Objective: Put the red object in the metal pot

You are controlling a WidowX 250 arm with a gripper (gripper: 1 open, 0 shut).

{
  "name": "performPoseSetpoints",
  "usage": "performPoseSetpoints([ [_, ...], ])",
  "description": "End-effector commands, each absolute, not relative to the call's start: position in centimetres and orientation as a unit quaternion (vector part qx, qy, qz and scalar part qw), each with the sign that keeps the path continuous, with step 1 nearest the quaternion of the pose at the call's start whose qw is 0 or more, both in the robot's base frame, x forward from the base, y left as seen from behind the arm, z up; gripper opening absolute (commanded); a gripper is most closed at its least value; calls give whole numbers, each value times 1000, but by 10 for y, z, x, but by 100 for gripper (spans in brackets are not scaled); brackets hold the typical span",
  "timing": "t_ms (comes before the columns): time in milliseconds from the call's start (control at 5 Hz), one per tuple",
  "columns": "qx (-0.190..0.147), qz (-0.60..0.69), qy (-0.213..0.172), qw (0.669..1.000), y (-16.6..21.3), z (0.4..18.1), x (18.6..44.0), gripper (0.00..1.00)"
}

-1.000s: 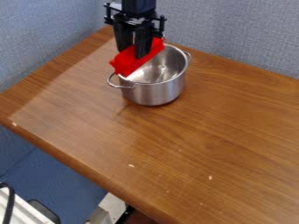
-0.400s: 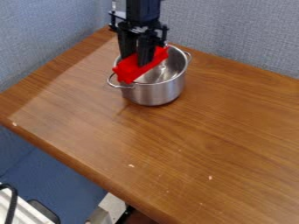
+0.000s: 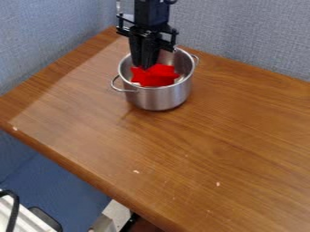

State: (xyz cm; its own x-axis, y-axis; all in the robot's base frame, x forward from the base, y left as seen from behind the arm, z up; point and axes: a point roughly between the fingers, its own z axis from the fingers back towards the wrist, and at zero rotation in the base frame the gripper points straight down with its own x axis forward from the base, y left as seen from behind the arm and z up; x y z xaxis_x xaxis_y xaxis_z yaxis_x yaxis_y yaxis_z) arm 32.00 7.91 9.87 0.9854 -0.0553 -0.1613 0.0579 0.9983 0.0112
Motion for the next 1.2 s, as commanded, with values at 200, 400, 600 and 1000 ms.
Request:
performPoseSetpoints([
  [200,25,-34,65,997,78,107,325,100],
  [400,28,-32,68,997,79,102,325,100],
  [600,31,-32,71,997,79,97,326,100],
  [1000,32,-32,71,996,79,95,324,100],
])
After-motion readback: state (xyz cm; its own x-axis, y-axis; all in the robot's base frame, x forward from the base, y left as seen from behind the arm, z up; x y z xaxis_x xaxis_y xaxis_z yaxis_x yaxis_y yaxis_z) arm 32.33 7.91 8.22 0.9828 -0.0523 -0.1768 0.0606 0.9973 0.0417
